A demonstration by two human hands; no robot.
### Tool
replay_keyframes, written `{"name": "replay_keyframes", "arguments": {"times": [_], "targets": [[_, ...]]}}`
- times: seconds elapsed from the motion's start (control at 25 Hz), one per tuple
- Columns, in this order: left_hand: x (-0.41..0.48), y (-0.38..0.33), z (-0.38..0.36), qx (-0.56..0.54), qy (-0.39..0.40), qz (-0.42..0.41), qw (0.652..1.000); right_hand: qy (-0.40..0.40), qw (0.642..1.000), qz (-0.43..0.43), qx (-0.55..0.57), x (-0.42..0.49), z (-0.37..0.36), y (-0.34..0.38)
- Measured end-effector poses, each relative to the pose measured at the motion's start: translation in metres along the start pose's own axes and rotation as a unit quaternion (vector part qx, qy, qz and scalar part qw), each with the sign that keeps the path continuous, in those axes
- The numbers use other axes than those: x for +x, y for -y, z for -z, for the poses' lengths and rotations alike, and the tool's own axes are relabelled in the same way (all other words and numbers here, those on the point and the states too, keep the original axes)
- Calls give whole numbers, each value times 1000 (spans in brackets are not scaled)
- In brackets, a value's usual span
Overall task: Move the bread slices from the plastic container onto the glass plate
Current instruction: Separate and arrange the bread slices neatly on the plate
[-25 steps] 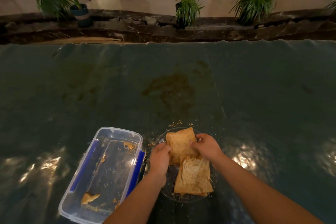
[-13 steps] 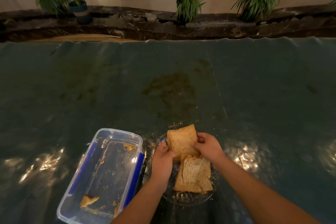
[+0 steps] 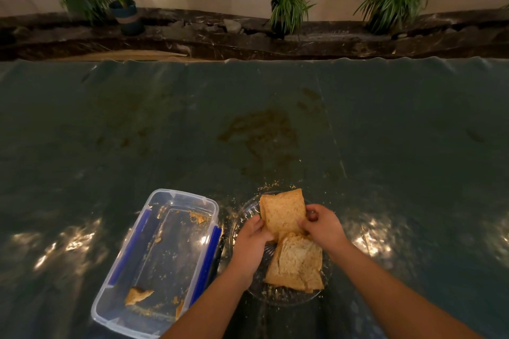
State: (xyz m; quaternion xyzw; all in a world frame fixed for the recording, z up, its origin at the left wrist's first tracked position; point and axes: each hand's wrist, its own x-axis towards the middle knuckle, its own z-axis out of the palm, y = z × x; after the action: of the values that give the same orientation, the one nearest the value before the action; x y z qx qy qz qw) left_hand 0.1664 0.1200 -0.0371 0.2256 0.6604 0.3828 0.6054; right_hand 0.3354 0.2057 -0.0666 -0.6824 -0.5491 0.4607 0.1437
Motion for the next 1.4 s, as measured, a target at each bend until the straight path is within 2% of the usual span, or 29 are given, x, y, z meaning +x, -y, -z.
{"name": "replay_keyframes", "arguments": {"times": [0.12,0.24,0.32,0.4,0.6,0.76,0.96,1.12,1.4], "targets": [[-7,5,5,4,-41,10,999,1,1000,3,3,-4,7,2],[-19,20,9,40,-95,32,994,-63,998,7,27,-21,19,-6],[-26,28,7,67,-58,47,995,-93,995,6,23,-42,23,-16],[-29,32,3,80,-18,51,995,-71,997,0,-3,-60,20,-27],[-27,30,-7,95,11,40,995,-23,998,-12,-60,-73,6,-33],[-33,31,-10,84,-5,23,996,-25,1000,-16,8,-76,-1,-33],[-48,52,0,77,-39,11,996,-49,996,22,65,-89,-9,-43],[-52,60,5,80,-63,16,995,-27,998,29,55,-94,-26,-42],[-50,52,4,109,-49,27,992,-22,998,50,17,-89,-31,-46]]}}
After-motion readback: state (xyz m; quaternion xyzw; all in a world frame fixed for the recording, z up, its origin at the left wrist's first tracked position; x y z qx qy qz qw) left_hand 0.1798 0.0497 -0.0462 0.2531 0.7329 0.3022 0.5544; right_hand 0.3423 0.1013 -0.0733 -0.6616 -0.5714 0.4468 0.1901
